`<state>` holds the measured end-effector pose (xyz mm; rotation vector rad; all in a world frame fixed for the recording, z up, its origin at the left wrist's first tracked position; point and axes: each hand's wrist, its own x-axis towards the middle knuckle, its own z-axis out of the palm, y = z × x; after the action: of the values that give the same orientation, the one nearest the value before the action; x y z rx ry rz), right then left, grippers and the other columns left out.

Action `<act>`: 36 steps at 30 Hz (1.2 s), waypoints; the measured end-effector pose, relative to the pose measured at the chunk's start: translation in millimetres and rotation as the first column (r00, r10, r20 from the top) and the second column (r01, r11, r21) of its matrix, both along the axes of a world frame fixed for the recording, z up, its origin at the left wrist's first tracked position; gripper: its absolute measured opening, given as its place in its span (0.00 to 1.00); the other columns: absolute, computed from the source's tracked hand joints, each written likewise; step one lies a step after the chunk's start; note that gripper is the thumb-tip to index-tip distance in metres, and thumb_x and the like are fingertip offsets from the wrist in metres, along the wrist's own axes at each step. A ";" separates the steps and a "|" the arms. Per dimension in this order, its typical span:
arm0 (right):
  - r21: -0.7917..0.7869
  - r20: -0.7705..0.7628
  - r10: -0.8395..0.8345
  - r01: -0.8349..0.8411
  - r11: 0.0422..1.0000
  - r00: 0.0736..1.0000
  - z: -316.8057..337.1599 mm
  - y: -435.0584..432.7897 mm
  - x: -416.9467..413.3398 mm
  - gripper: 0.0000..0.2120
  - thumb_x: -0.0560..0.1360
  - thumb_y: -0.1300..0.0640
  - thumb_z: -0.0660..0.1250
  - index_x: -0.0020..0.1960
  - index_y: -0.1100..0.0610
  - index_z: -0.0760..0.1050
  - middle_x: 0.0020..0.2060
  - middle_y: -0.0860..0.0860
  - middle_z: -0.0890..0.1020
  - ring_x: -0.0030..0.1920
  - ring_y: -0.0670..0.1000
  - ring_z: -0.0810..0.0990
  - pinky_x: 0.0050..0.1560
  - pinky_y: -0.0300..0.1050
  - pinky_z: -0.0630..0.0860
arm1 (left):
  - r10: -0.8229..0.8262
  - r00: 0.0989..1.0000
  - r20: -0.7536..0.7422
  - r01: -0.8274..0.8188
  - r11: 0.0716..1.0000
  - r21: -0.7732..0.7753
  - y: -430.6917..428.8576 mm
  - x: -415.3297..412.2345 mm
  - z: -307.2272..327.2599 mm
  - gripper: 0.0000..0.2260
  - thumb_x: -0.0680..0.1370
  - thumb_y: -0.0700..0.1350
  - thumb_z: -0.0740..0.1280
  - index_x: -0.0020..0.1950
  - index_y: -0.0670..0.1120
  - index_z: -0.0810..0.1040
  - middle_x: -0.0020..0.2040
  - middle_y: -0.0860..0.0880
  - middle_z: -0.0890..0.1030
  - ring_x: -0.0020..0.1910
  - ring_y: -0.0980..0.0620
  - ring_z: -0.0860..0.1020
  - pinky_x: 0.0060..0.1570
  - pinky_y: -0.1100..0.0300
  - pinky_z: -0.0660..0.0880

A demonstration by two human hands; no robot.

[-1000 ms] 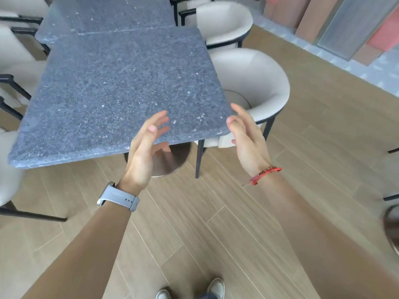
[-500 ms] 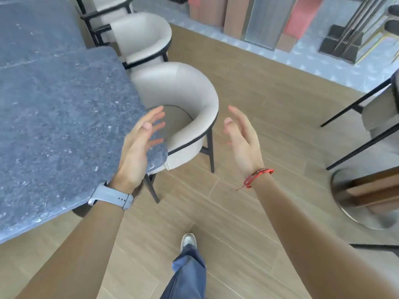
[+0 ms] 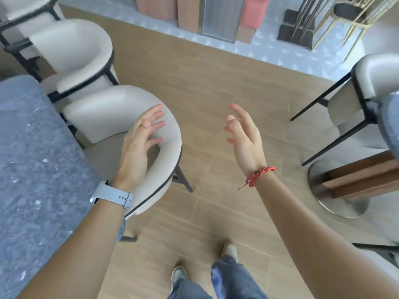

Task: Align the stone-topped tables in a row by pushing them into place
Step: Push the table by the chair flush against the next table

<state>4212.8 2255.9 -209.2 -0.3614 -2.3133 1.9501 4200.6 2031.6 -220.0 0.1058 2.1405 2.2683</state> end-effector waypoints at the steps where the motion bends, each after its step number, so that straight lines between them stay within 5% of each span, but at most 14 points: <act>1: -0.002 -0.004 0.002 -0.002 1.000 1.000 0.0 7.8 -16.3 0.24 0.71 0.34 0.61 0.67 0.34 0.72 0.56 0.36 0.80 0.60 0.41 0.80 0.67 0.55 0.74 | -0.002 1.000 -0.001 0.002 1.000 -0.007 7.0 -13.9 -1.2 0.29 0.73 0.65 0.57 0.70 0.55 0.75 0.72 0.49 0.77 0.71 0.52 0.76 0.68 0.49 0.74; 7: -0.061 -0.008 0.150 -0.150 0.987 0.989 -12.0 46.5 -126.7 0.22 0.72 0.35 0.62 0.67 0.33 0.73 0.57 0.33 0.79 0.63 0.39 0.77 0.68 0.53 0.74 | 0.097 0.995 -0.014 -0.098 0.994 -0.052 44.4 -103.7 -9.6 0.29 0.73 0.65 0.58 0.69 0.53 0.75 0.70 0.50 0.78 0.70 0.51 0.77 0.64 0.53 0.75; 11: -0.081 -0.003 0.333 -0.332 0.940 0.943 0.7 59.4 -203.2 0.24 0.70 0.34 0.62 0.66 0.33 0.73 0.54 0.32 0.80 0.56 0.31 0.76 0.59 0.38 0.71 | 0.231 0.972 -0.037 -0.233 0.967 -0.102 54.1 -154.7 0.6 0.24 0.75 0.65 0.59 0.67 0.58 0.78 0.68 0.54 0.80 0.70 0.50 0.77 0.68 0.45 0.73; 16: -0.073 0.008 0.546 -0.544 0.836 0.838 23.8 42.0 -289.9 0.27 0.67 0.32 0.62 0.66 0.33 0.73 0.64 0.43 0.78 0.57 0.29 0.75 0.69 0.48 0.71 | 0.408 0.912 -0.044 -0.410 0.907 -0.097 41.6 -201.8 17.8 0.22 0.76 0.66 0.59 0.66 0.62 0.79 0.69 0.54 0.80 0.70 0.51 0.78 0.67 0.45 0.74; 25: 0.024 0.022 0.774 -0.774 0.633 0.633 12.0 -63.1 -412.3 0.28 0.68 0.33 0.62 0.68 0.35 0.73 0.60 0.39 0.80 0.59 0.34 0.77 0.70 0.54 0.72 | 0.723 0.686 -0.076 -0.726 0.688 -0.005 -17.3 -250.4 -0.5 0.25 0.76 0.67 0.59 0.69 0.60 0.77 0.71 0.51 0.79 0.70 0.51 0.78 0.64 0.47 0.75; 31: 0.063 0.028 0.870 -0.869 0.491 0.493 12.8 -145.3 -479.1 0.30 0.68 0.32 0.61 0.69 0.35 0.72 0.61 0.40 0.79 0.58 0.37 0.78 0.67 0.54 0.74 | 0.842 0.536 -0.060 -0.844 0.537 0.009 -67.3 -288.9 -7.2 0.22 0.77 0.66 0.58 0.68 0.63 0.78 0.71 0.52 0.79 0.70 0.50 0.77 0.68 0.40 0.74; 36: 0.041 -0.018 0.939 -0.938 0.345 0.344 20.8 -203.8 -517.8 0.26 0.72 0.36 0.62 0.69 0.37 0.73 0.63 0.43 0.79 0.56 0.33 0.77 0.69 0.54 0.73 | 0.910 0.409 -0.069 -0.912 0.410 0.007 -94.2 -309.0 9.7 0.21 0.77 0.66 0.58 0.67 0.64 0.79 0.71 0.52 0.79 0.70 0.50 0.78 0.65 0.44 0.75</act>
<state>3695.0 2052.1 -188.4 1.3886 -2.7638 2.1630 3891.7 1937.4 -210.4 -1.4004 2.6382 2.6282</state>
